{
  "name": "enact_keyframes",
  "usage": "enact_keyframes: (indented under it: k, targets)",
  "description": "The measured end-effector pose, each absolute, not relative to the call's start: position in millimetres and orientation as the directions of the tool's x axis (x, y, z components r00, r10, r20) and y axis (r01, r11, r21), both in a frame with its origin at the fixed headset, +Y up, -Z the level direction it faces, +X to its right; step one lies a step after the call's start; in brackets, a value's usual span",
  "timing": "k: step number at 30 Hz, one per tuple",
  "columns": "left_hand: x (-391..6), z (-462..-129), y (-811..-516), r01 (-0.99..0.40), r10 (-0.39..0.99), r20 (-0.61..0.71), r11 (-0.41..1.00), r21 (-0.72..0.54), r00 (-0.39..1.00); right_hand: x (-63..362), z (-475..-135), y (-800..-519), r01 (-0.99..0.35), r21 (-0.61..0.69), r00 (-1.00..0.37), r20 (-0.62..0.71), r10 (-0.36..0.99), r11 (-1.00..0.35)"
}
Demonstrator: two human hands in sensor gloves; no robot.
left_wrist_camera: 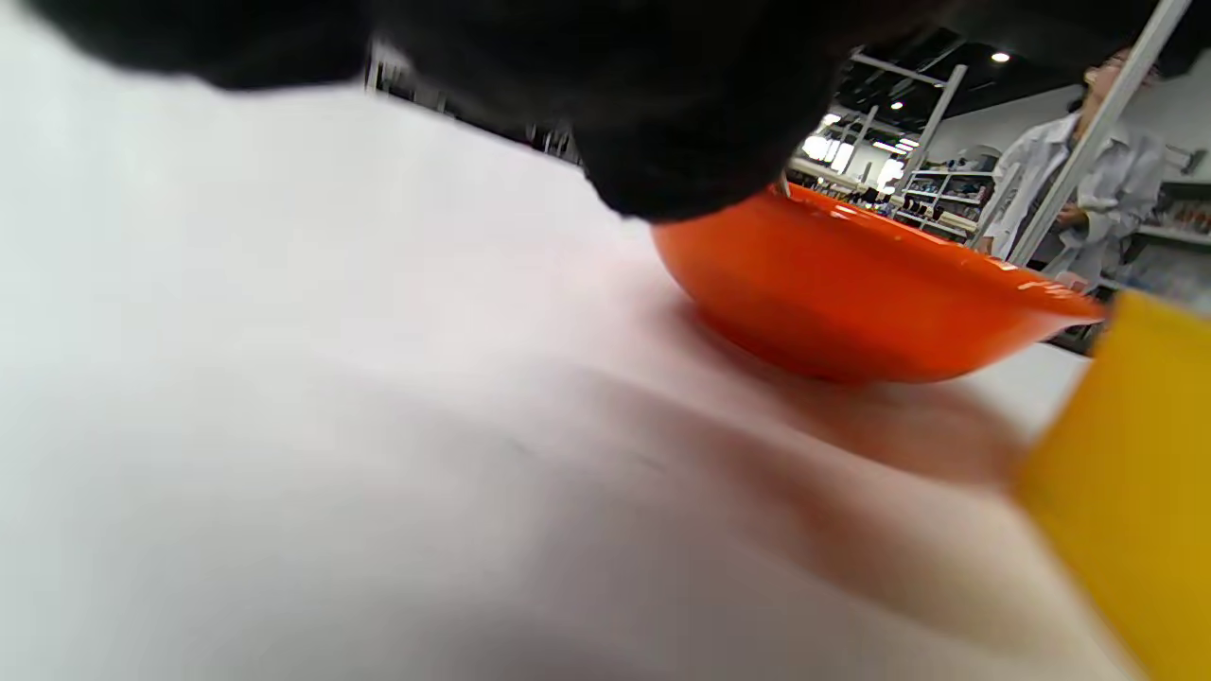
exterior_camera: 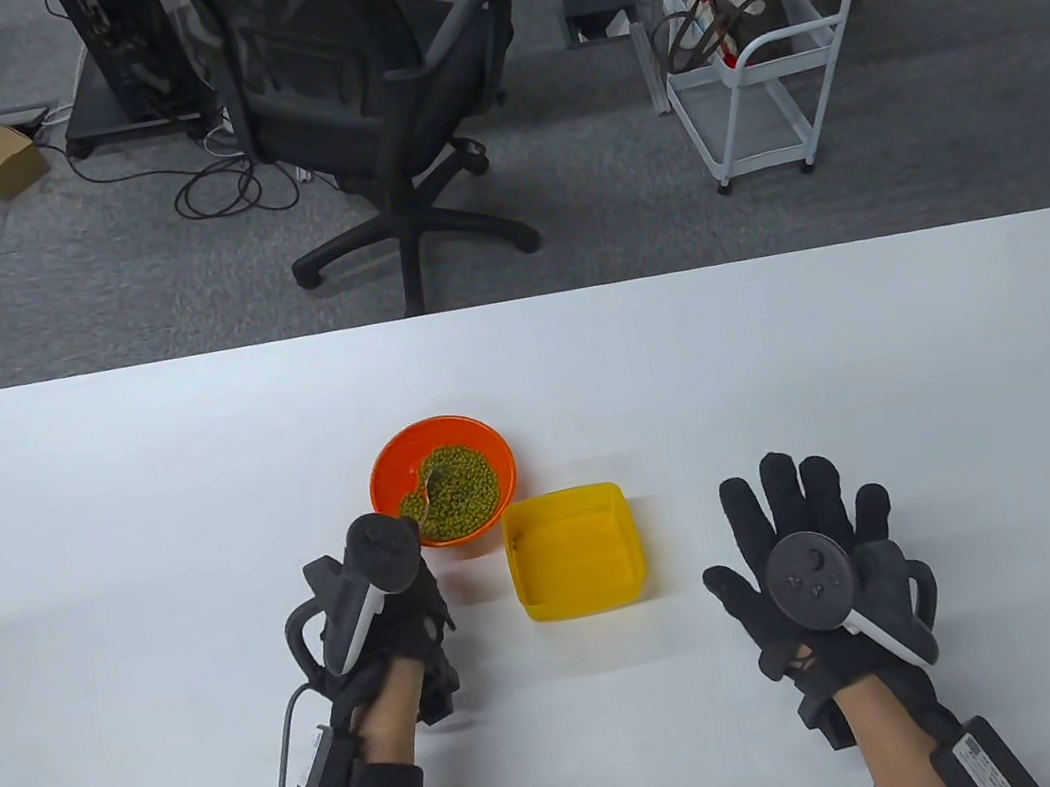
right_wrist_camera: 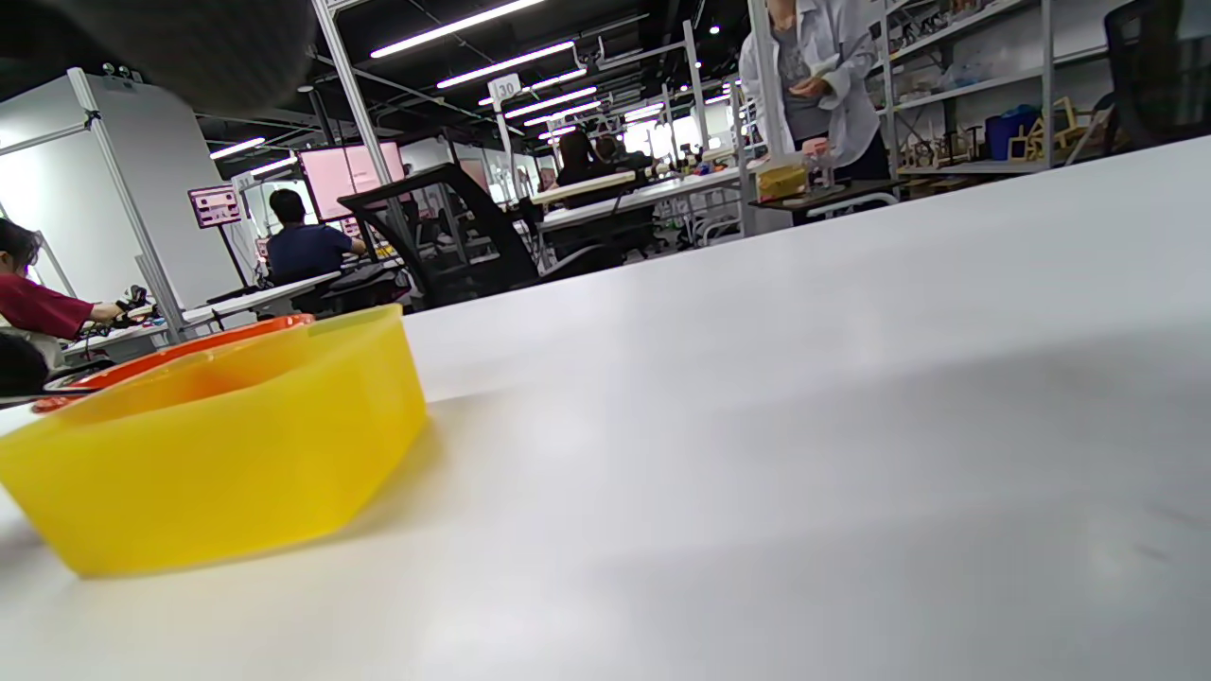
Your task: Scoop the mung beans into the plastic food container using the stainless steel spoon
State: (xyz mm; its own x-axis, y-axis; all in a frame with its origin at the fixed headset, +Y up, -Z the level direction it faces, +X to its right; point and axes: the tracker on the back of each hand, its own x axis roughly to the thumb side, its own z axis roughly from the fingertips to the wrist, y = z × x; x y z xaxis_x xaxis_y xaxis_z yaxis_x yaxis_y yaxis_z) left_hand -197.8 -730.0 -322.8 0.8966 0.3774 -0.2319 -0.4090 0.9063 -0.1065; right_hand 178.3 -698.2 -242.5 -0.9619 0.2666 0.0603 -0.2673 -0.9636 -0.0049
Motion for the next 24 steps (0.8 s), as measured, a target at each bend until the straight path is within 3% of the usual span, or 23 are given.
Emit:
enact_keyframes:
  k: [7,15,21,24]
  targets:
    - [-201.5,-322.2,-734.6,-0.508,0.471,-0.238,0.853,-0.124,0.849,178.0,-242.4,-699.2,-0.267,0.002,-0.962,0.062,0.266,-0.964]
    - [-222.8,-317.2,-746.0,-0.78,0.73,-0.343,0.626,-0.01,0.591,179.1,-242.6,-699.8,-0.27,0.004,-0.961,0.056,0.27,-0.963]
    - [-234.7,-311.5,-749.2,-0.869,0.822,-0.371,0.489,0.075,0.431,179.2,-242.9,-700.3,-0.267,0.007,-0.962,0.056,0.267,-0.964]
    - [-237.7,-309.8,-752.0,-0.877,0.829,-0.377,0.474,0.079,0.414,178.7,-242.9,-700.7,-0.264,0.011,-0.963,0.057,0.264,-0.964]
